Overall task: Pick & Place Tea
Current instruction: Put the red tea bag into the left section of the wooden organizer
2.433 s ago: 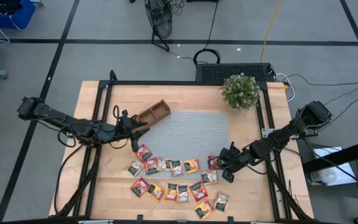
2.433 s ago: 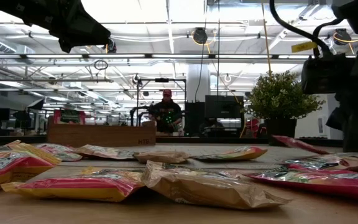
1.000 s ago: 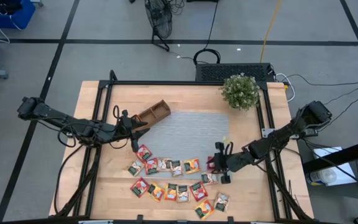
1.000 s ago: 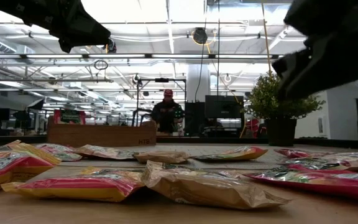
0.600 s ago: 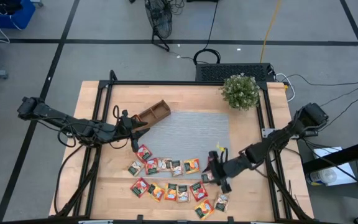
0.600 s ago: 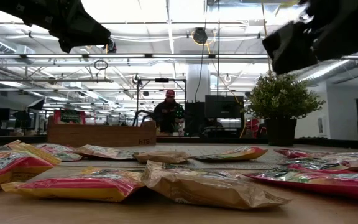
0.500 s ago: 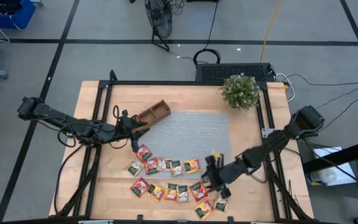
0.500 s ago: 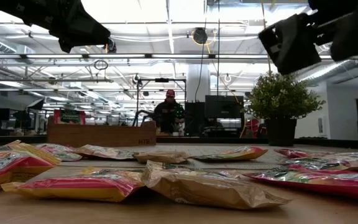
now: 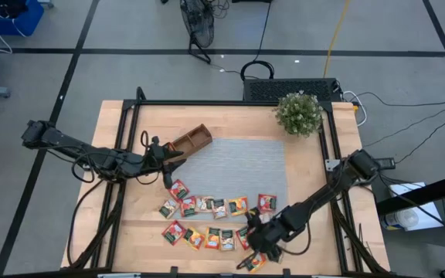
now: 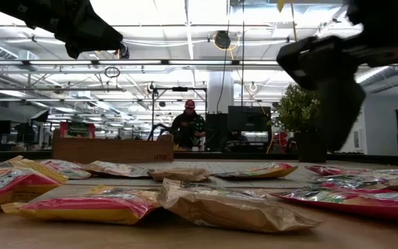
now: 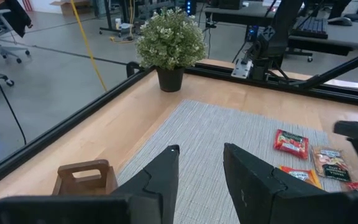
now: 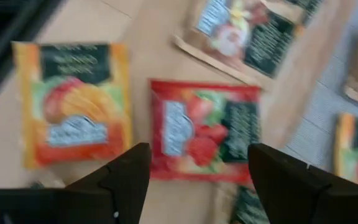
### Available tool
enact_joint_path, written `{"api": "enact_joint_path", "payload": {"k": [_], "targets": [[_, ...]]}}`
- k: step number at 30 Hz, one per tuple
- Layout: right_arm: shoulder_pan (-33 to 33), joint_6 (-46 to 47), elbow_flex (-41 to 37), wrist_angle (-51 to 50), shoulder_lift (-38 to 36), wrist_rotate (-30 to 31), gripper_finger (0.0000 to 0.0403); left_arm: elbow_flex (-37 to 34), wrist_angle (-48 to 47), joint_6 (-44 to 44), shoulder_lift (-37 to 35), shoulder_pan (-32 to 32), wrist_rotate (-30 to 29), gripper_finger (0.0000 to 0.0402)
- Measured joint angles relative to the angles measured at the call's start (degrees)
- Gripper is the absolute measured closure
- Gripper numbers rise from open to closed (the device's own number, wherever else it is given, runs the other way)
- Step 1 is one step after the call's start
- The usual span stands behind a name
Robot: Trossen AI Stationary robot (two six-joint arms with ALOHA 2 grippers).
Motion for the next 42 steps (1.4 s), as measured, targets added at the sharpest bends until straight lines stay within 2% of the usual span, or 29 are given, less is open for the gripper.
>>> {"api": "enact_joint_path", "payload": {"k": [6,11,36,42], "targets": [[2.0,1.3,1.9,0.7,2.3,0.3,0.0163,0.0,-0.1,0.0,0.0,0.0,0.0,0.027],[1.9,1.3,2.0,2.1,3.6,2.1,0.0173,0.0,0.0,0.0,0.0,0.0,0.0,0.027],[1.2,1.4,1.8,3.6,6.2,2.9,0.0207,0.0,-0.2,0.0,0.0,0.0,0.0,0.027],[1.2,1.4,1.8,3.2,6.2,3.2,0.0239,0.0,0.0,0.0,0.0,0.0,0.0,0.027]]}}
